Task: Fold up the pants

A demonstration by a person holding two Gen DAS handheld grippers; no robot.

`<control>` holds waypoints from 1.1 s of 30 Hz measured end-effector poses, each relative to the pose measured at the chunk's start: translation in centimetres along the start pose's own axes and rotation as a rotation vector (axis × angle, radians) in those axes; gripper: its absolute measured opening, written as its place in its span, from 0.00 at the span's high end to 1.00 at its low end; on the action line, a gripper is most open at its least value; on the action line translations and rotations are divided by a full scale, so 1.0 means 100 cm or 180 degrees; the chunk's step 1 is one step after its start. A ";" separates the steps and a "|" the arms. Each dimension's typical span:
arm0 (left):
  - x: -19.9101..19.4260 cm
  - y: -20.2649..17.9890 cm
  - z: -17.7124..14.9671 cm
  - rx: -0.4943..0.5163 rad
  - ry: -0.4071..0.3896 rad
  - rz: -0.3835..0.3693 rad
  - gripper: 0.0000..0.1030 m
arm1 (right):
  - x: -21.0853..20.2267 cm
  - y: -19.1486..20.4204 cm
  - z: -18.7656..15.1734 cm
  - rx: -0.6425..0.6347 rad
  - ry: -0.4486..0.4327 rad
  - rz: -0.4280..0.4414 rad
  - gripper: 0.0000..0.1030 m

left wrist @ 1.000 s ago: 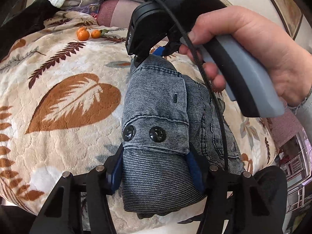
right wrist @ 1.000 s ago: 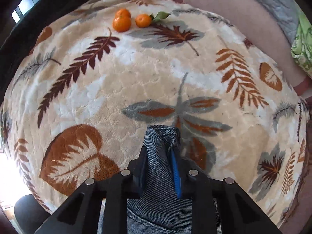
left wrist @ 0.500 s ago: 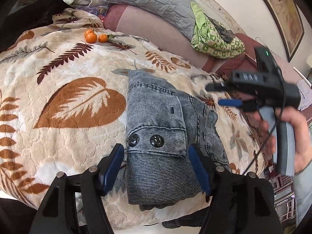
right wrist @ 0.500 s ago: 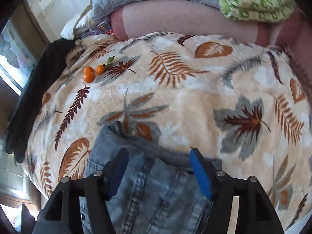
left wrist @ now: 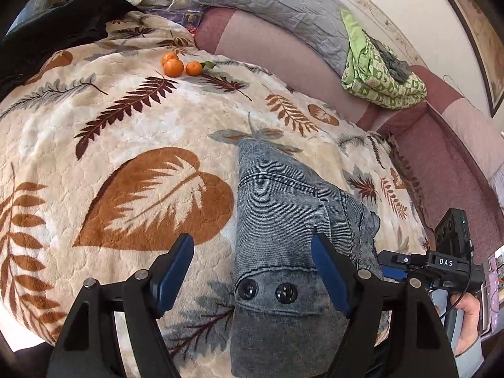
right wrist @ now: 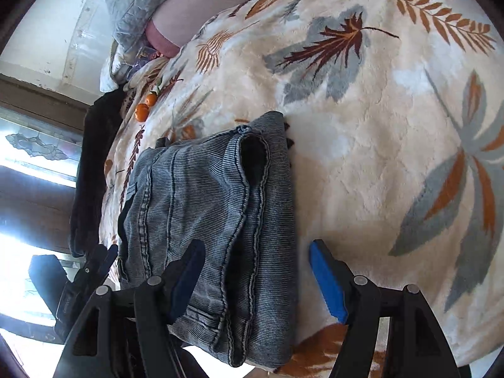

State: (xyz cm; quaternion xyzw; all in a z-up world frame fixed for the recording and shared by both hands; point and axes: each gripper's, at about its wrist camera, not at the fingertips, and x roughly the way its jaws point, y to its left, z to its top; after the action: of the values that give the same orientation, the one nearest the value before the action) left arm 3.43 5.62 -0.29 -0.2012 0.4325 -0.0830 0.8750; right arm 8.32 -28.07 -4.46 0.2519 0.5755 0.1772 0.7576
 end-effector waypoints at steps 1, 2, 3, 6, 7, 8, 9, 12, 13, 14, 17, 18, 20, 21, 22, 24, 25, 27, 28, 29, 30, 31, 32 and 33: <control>0.005 -0.001 0.002 0.0003 0.0039 0.0018 0.25 | 0.002 0.001 0.001 -0.0014 0.0020 0.0020 0.29; 0.011 -0.003 0.003 0.0014 0.0067 0.0024 0.25 | 0.004 0.002 0.002 -0.0025 0.0026 0.0036 0.28; 0.016 -0.005 0.003 0.0027 0.0113 0.0038 0.25 | 0.006 0.003 0.003 -0.0040 0.0035 0.0057 0.27; 0.029 -0.009 0.001 0.0037 0.0222 0.0014 0.25 | 0.010 0.006 0.004 -0.0029 0.0029 0.0088 0.24; 0.032 -0.010 0.000 0.0035 0.0226 0.0008 0.25 | 0.010 0.007 0.004 -0.0030 0.0025 0.0103 0.24; 0.034 -0.011 0.000 0.0031 0.0243 -0.0019 0.25 | 0.011 0.008 0.002 -0.0037 0.0031 0.0128 0.24; 0.037 -0.011 0.000 0.0015 0.0278 -0.0062 0.25 | 0.012 0.009 0.001 -0.0034 0.0041 0.0151 0.24; 0.041 -0.011 -0.001 -0.0018 0.0348 -0.0138 0.25 | 0.013 0.015 -0.003 -0.0040 0.0078 0.0265 0.24; 0.042 -0.013 -0.001 0.0004 0.0380 -0.0155 0.25 | 0.014 0.018 -0.004 -0.0078 0.0072 0.0240 0.24; 0.043 -0.015 -0.001 0.0050 0.0414 -0.0185 0.25 | 0.016 0.021 -0.005 -0.0148 0.0081 0.0177 0.24; 0.046 -0.027 -0.005 0.0297 0.0436 -0.0043 0.30 | 0.022 0.024 -0.006 -0.0194 0.0090 0.0036 0.32; 0.045 -0.030 -0.006 0.0374 0.0427 0.0015 0.33 | 0.022 0.029 -0.007 -0.0304 0.0076 -0.0103 0.43; 0.042 -0.036 -0.007 0.0504 0.0387 0.0074 0.46 | 0.020 0.036 -0.011 -0.0428 0.0058 -0.0237 0.75; 0.040 -0.039 -0.007 0.0591 0.0354 0.0119 0.50 | 0.018 0.041 -0.012 -0.0505 0.0039 -0.0298 0.77; 0.034 -0.044 -0.008 0.0693 0.0294 0.0158 0.60 | 0.016 0.046 -0.014 -0.0557 0.0008 -0.0320 0.79; 0.023 -0.052 -0.007 0.0851 0.0182 0.0199 0.67 | 0.007 0.056 -0.017 -0.0649 -0.0081 -0.0314 0.81; 0.018 -0.057 -0.006 0.0911 0.0143 0.0206 0.68 | 0.001 0.062 -0.017 -0.0698 -0.0138 -0.0298 0.81; 0.008 -0.068 0.000 0.1045 0.0027 0.0239 0.69 | -0.011 0.078 -0.016 -0.0818 -0.0257 -0.0289 0.82; 0.003 -0.073 0.005 0.1104 -0.0061 0.0243 0.69 | -0.018 0.085 -0.014 -0.0865 -0.0321 -0.0289 0.82; -0.003 -0.079 0.012 0.1149 -0.0156 0.0245 0.69 | -0.025 0.092 -0.011 -0.0903 -0.0390 -0.0271 0.82; -0.007 -0.084 0.022 0.1162 -0.0252 0.0246 0.69 | -0.033 0.100 -0.005 -0.0972 -0.0458 -0.0267 0.82; -0.010 -0.088 0.032 0.1159 -0.0330 0.0239 0.69 | -0.040 0.107 0.002 -0.1025 -0.0554 -0.0284 0.82; -0.011 -0.090 0.042 0.1157 -0.0382 0.0229 0.69 | -0.047 0.113 0.011 -0.1053 -0.0635 -0.0276 0.82; -0.011 -0.091 0.053 0.1144 -0.0423 0.0216 0.69 | -0.052 0.118 0.021 -0.1066 -0.0697 -0.0253 0.82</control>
State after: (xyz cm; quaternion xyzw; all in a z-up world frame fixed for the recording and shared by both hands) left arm 7.23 -0.79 7.27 -0.0320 0.3585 -0.1159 0.9257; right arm 9.14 -21.79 7.01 0.1172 0.4617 0.2120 0.8533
